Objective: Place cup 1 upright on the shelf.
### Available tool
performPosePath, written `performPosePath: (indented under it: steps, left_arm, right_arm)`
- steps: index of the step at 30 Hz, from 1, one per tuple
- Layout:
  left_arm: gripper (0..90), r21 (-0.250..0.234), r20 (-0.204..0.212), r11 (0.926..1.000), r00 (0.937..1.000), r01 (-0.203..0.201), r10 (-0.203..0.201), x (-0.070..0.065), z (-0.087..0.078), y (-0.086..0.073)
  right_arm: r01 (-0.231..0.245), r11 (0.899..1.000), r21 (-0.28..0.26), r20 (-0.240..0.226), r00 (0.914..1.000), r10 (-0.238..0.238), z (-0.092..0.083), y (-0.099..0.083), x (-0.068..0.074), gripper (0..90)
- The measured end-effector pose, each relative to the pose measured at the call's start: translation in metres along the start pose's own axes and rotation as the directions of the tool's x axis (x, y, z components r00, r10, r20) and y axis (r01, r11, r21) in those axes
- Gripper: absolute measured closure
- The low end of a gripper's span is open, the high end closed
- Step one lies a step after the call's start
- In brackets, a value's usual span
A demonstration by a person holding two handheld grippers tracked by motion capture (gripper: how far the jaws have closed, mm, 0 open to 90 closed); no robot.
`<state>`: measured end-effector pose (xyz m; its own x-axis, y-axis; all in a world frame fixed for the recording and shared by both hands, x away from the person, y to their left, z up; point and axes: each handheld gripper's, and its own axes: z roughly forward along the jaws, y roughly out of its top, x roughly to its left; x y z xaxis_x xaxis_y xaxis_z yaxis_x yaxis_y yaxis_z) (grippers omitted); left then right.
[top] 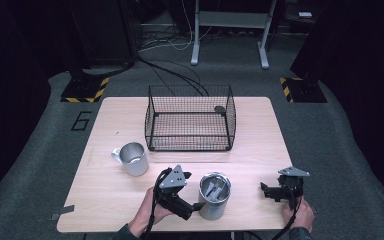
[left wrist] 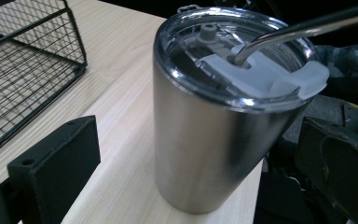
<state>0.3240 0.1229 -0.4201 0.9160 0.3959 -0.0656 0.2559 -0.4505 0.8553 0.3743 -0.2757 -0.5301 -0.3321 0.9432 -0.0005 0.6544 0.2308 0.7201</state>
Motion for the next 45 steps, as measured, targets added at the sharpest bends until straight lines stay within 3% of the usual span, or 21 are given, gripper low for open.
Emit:
performPosePath:
  steps: [7, 20, 27, 45]
  left_arm:
    - [0.0, -0.003, 0.036, 0.9999, 0.9992, -0.015, 0.015, -0.003, 0.009, 0.005]
    - [0.0, -0.002, 0.083, 0.9999, 0.9964, -0.013, 0.013, -0.005, 0.026, 0.011]
    - [0.0, -0.027, 0.095, 0.9996, 0.9955, -0.001, 0.004, -0.006, 0.034, 0.012]
    - [0.0, -0.05, 0.074, 0.9987, 0.9973, 0.0, 0.004, -0.01, 0.051, 0.014]
  right_arm:
    - [0.0, 1.0, 0.0, 0.0, 1.0, 0.0, 0.0, 0.0, 0.0, 0.0]
    - [0.0, 1.0, -0.001, 0.0, 1.0, 0.0, 0.0, 0.0, 0.0, 0.0]
    - [0.0, 1.0, -0.001, 0.0, 1.0, 0.0, 0.0, 0.0, 0.0, 0.0]
    - [0.001, 1.0, 0.0, 0.0, 1.0, -0.001, 0.0, 0.0, 0.0, 0.0]
